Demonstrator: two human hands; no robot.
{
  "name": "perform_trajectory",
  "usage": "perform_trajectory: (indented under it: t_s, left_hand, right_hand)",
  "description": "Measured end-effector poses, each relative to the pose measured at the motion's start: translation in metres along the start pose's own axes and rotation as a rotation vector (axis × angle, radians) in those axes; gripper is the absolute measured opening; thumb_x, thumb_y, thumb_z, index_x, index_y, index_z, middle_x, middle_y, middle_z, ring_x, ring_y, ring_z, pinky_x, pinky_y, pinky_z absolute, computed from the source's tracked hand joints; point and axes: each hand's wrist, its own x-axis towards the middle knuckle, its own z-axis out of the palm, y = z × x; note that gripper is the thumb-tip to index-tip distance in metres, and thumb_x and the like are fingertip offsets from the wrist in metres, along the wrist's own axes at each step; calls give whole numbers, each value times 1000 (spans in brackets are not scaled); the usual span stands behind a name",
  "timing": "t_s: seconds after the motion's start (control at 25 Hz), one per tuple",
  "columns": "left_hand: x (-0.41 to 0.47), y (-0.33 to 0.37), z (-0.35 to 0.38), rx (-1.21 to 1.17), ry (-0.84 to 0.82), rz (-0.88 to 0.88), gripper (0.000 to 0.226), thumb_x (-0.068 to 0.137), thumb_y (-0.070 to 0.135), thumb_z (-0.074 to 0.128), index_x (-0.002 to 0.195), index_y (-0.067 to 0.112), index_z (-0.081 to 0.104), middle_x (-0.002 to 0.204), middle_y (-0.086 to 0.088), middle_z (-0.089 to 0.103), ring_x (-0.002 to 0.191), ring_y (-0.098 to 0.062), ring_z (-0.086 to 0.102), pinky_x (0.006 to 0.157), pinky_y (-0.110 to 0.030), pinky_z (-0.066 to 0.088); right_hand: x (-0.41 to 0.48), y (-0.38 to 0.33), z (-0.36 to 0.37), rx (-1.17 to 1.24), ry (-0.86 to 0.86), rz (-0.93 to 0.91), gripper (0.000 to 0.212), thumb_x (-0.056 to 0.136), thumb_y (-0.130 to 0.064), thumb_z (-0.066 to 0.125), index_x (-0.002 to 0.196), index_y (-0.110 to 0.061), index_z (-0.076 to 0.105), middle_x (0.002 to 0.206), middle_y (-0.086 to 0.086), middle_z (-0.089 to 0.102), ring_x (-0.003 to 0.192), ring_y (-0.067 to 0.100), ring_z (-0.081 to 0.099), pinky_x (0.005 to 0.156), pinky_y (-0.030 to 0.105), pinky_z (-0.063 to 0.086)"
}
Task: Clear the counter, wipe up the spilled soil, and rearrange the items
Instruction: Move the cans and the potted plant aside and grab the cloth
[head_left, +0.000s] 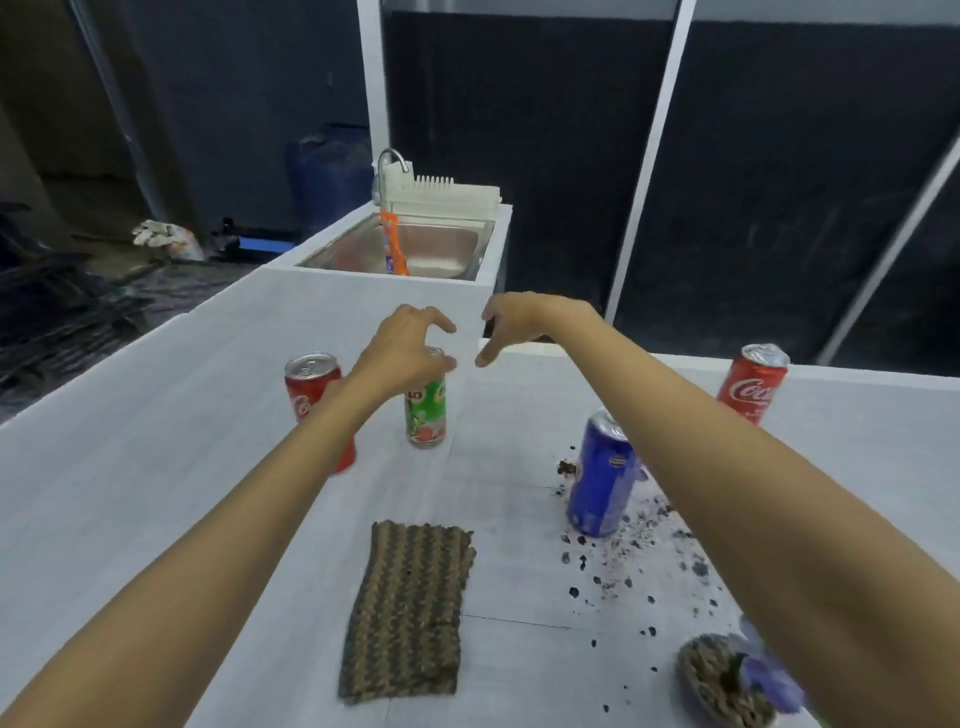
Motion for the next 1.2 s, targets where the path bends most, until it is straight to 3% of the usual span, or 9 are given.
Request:
perform_trajectory:
  t_s: [0.24,0.44,0.56,0.64,0.76,0.88,0.96,1.2]
  left_hand:
    - [-18,105,59,-91,-237,203,37,85,27,61,121,23,55,137,-2,49,126,-20,45,98,-33,40]
    - [-26,145,96,-39,-374,114,43,83,37,61,124,23,52,139,-4,47,128,-24,44,95,-37,43]
    - [-31,154,111,77,-435,52,53,78,45,64,124,24,50,135,-5,49,121,-24,50,88,-33,46]
    - [-33,154,115,146,-398,-5,59,74,40,71,126,22,48,131,-8,47,116,-26,51,81,-29,45]
    - [-39,149,121,98,-264,-134,63,71,34,75,126,20,47,132,-10,45,117,-28,49,83,-31,45]
    - [-56,140,132,-178,-59,-244,67,66,34,79,124,21,47,128,-5,53,108,-21,50,78,-28,45]
    - [-65,135,138,-294,82,-255,62,65,31,80,118,20,50,123,-5,58,101,-18,51,75,-27,44]
    - [-77,133,118,-390,228,-312,52,67,22,79,114,14,56,113,-2,56,97,-16,49,73,-29,47]
  right_hand:
    - [-71,121,-21,23,46,193,55,86,-36,62,132,-9,49,139,8,47,125,28,46,102,38,38]
    - [-111,192,-11,-34,78,218,47,90,-31,58,127,-3,54,134,12,52,121,30,50,97,35,41]
    - [-107,232,-4,-79,212,230,56,84,-36,65,130,-10,48,138,16,43,127,36,42,110,50,31]
    - [-99,254,5,-27,267,318,77,77,-41,71,140,-18,33,147,17,30,136,41,29,112,60,17]
    - [-86,280,22,294,214,332,98,72,-38,76,146,-19,15,152,18,16,136,44,28,108,59,29]
    - [-77,294,40,564,360,246,85,75,-24,76,141,-12,24,144,19,31,127,39,42,98,48,43]
    - [-74,296,44,586,481,235,72,76,-21,75,134,-9,34,134,19,45,118,36,50,91,44,46]
    - [-78,257,26,587,476,95,63,73,-23,77,124,-13,42,126,16,54,110,31,55,89,42,49]
